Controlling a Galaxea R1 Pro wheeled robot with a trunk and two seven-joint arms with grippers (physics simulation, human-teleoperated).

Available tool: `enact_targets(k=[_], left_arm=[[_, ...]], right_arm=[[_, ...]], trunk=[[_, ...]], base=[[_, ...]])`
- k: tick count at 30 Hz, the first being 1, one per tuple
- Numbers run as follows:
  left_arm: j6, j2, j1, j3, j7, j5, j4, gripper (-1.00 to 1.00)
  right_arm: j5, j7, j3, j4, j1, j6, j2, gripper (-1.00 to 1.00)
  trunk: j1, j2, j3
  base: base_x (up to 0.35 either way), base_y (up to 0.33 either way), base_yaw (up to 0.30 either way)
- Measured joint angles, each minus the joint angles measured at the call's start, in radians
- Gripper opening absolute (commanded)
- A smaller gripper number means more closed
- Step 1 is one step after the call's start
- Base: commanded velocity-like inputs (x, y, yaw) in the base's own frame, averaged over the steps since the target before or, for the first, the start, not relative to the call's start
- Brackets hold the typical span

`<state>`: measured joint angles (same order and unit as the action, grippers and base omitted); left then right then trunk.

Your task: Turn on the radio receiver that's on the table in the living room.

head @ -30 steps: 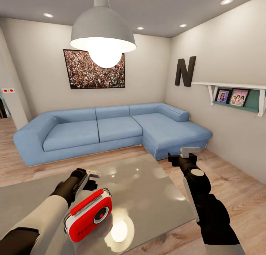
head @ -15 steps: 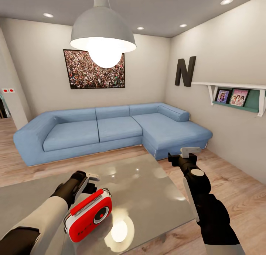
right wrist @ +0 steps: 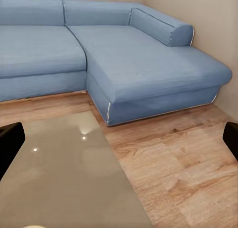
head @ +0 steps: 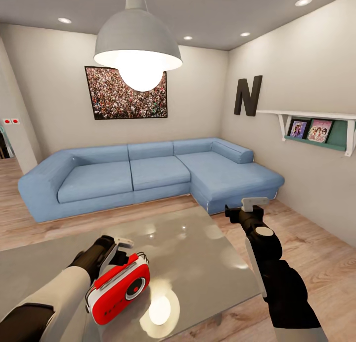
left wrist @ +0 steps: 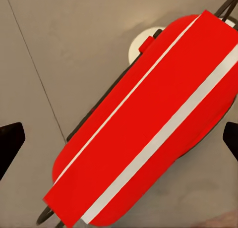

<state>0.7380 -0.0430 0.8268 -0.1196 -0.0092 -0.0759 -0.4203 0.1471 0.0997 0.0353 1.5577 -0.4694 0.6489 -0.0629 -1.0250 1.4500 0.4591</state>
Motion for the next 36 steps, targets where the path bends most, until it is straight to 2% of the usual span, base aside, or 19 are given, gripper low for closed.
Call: enact_targets(k=[4,16,25,36], left_arm=[[-0.026,0.000,0.000,0.000,0.000,-0.001,0.025,1.00],[-0.029,-0.004,-0.003,0.000,-0.001,0.001,0.031,1.00],[-0.031,-0.028,-0.003,0.001,-0.001,0.001,0.038,1.00],[-0.024,-0.027,-0.003,0.008,0.004,0.002,0.042,1.00]], right_arm=[[0.000,0.000,0.000,0.000,0.000,0.000,0.000,1.00],[-0.001,0.000,0.000,-0.001,0.000,0.000,0.000,1.00],[-0.001,0.000,0.000,-0.001,0.000,0.000,0.000,1.00],[-0.001,0.000,0.000,-0.001,0.000,0.000,0.000,1.00]], trunk=[[0.000,0.000,0.000],[0.000,0.000,0.000],[0.000,0.000,0.000],[0.000,0.000,0.000]], base=[[0.000,0.000,0.000],[0.000,0.000,0.000],[0.000,0.000,0.000],[0.000,0.000,0.000]])
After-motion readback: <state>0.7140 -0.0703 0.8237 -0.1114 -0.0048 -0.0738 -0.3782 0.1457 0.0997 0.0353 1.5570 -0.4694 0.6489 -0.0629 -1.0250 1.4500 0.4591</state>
